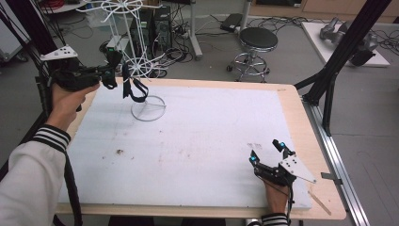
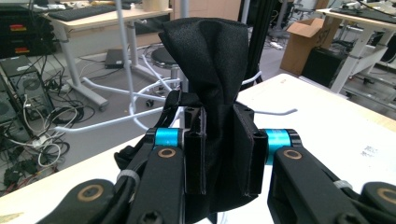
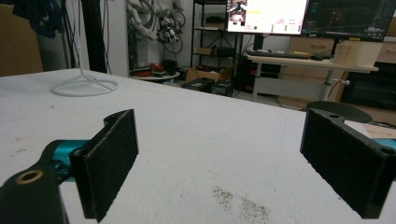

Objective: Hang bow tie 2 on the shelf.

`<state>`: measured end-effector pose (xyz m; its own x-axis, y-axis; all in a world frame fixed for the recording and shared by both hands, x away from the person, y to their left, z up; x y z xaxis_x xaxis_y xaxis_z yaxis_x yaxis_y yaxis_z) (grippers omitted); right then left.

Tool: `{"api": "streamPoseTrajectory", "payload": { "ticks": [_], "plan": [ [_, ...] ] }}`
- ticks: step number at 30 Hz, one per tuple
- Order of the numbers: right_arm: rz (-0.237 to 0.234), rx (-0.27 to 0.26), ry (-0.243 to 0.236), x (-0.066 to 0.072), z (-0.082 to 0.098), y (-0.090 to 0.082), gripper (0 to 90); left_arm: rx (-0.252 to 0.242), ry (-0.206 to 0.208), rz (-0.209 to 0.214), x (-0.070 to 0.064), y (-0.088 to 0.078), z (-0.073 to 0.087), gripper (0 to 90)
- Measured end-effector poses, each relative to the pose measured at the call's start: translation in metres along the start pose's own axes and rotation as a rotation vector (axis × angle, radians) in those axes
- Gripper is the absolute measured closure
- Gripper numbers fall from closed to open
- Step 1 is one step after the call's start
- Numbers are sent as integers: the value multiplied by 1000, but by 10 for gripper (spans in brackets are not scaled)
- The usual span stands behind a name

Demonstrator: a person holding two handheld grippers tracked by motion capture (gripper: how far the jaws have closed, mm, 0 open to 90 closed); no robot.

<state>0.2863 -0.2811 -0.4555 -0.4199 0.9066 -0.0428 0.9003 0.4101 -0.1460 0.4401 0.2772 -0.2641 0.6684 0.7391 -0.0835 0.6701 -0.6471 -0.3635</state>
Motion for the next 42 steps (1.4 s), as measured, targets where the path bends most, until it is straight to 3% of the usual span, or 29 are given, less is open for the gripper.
{"api": "streamPoseTrajectory", "payload": {
  "ticks": [15, 30, 35, 38, 42],
  "plan": [
    [-2, -1, 2, 0, 0, 0, 108, 35, -3, 10, -7, 17, 1, 753],
    [-2, -4, 2, 0, 0, 0, 108, 47, -14, 14, -7, 20, 6, 738],
    [0, -6, 0, 0, 0, 0, 107, 42, -8, 16, -6, 15, 8, 640],
    [-2, -2, 3, 0, 0, 0, 107, 39, -13, 12, -6, 12, 8, 501],
    [0, -5, -4, 0, 0, 0, 108, 32, -18, -3, -4, 8, 6, 463]
  ]
}}
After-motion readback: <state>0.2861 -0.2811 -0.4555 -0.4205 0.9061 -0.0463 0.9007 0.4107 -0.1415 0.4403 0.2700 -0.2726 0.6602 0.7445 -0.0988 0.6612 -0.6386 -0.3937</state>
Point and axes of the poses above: each handheld gripper's, and its own axes: y roughly forward along the jaws, z roughly out of its underside, x roughly to its left, the point moved 3 cm from there along y, roughly forward along the jaws, and after that the axes turned 6 degrees about x, right-handed, at the moved point
